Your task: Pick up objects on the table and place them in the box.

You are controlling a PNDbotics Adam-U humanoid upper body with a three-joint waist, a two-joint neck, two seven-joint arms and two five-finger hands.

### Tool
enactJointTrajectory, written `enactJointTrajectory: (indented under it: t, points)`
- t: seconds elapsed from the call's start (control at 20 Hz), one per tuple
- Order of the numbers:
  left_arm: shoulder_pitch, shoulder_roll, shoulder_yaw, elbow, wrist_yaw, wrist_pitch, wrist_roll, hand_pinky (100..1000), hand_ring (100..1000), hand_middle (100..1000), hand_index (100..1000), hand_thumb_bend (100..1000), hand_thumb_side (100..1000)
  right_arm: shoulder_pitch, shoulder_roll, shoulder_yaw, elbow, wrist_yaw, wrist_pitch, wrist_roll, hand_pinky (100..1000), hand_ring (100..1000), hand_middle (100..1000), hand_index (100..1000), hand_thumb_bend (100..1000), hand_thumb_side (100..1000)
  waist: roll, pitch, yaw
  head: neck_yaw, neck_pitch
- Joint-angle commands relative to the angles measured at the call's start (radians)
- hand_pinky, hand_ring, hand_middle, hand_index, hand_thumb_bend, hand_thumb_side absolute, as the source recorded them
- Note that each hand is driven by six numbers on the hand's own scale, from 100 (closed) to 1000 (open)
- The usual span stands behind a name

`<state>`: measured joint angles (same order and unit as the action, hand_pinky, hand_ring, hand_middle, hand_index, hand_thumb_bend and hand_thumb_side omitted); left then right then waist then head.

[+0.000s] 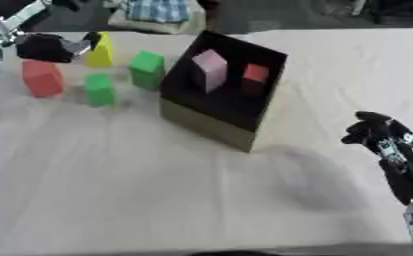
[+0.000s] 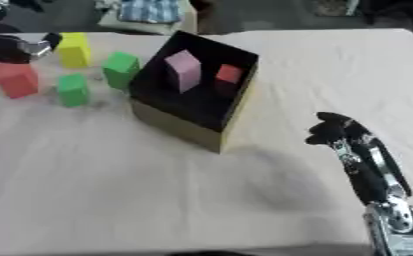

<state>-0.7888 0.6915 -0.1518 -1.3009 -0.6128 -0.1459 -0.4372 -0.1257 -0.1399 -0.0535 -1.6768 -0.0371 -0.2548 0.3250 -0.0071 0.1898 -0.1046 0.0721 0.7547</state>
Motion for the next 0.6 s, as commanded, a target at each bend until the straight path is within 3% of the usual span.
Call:
enactJointTrajectory:
  t: [0.05, 0.35, 0.6]
  points:
    - [-0.077, -0.011, -0.020, 0.149, -0.093, -0.049, -0.072, 858, 789, 820, 927, 386, 502, -0.004, -0.021, 0.002, -0.008, 0.004, -0.001, 0.003, 682, 601, 599, 799, 100, 675, 0.015, -0.029, -0.002, -0.003, 0.000]
    - [-0.185, -0.101, -0.011, 0.379, -0.237, -0.123, -0.111, 853, 791, 824, 923, 527, 537, -0.001, -0.021, 0.004, -0.005, 0.001, -0.001, 0.004, 682, 601, 599, 799, 100, 675, 0.014, -0.031, -0.004, -0.007, 0.005]
    - [-0.235, -0.168, 0.014, 0.523, -0.348, -0.149, -0.113, 847, 788, 822, 923, 562, 594, -0.001, -0.020, 0.005, -0.003, 0.000, -0.002, 0.006, 683, 602, 598, 800, 100, 674, 0.008, -0.034, -0.006, -0.004, 0.006]
